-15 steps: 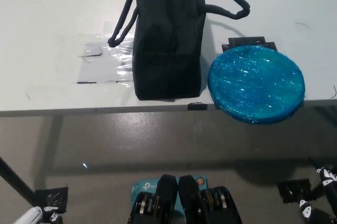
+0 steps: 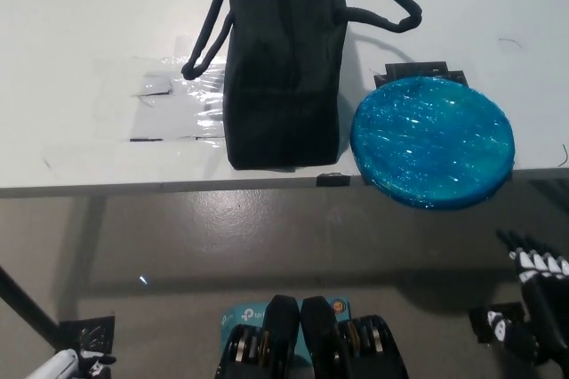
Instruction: The robot uses its right hand to pick up a stack of plates kept in the middle of the desk and put it inside a bag kept next to it
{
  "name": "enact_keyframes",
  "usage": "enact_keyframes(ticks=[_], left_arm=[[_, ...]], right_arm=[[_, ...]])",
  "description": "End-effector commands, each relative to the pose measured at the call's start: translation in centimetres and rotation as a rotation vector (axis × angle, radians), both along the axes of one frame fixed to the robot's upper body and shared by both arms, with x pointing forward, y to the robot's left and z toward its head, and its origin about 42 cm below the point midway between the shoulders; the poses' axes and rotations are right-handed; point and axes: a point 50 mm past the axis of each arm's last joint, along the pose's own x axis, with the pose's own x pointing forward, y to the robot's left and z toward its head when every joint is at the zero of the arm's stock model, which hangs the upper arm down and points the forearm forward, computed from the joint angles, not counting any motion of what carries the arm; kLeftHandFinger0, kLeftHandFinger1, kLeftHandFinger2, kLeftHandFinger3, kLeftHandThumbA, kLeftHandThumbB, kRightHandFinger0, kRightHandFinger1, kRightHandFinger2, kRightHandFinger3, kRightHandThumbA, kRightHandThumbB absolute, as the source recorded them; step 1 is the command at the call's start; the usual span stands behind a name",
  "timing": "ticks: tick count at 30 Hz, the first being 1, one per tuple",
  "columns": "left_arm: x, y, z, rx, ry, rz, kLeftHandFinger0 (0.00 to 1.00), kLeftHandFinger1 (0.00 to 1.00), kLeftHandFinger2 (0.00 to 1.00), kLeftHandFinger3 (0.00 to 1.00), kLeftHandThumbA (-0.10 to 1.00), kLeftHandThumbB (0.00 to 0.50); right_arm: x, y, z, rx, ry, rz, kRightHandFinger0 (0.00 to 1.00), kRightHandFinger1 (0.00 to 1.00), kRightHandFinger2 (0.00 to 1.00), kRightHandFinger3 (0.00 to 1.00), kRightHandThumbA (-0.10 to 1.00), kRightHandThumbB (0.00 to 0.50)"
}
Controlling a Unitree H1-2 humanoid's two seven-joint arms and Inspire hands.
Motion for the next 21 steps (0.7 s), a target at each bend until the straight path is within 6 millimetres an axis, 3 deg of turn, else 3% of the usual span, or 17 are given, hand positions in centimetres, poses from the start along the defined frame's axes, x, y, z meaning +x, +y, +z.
enact_keyframes(ticks=[1, 9, 15, 21], left_arm=[[0.4, 0.6, 2.0, 0.090, 0.020, 0.004, 0.75, 0.77, 0.85, 1.00, -0.10, 0.028], [0.5, 0.6, 2.0, 0.085, 0.029, 0.008, 0.73, 0.76, 0.84, 0.99, -0.10, 0.031], [0.5, 0.5, 2.1, 0.087, 0.041, 0.009, 0.73, 0.76, 0.84, 1.00, -0.10, 0.027], [1.0, 0.4, 2.5, 0.095, 0.042, 0.012, 0.72, 0.76, 0.83, 1.00, -0.10, 0.013]], right_arm=[[2.3, 3.2, 5.9, -0.302, -0.356, 0.028, 1.00, 1.00, 1.00, 1.00, 0.58, 0.500], [5.3, 4.2, 6.0, -0.394, -0.405, 0.032, 1.00, 1.00, 1.00, 1.00, 0.51, 0.500], [6.9, 4.9, 5.2, -0.501, -0.398, 0.029, 1.00, 1.00, 1.00, 1.00, 0.61, 0.500], [8.4, 5.3, 4.2, -0.500, -0.357, 0.046, 1.00, 1.00, 1.00, 1.00, 0.56, 0.500]])
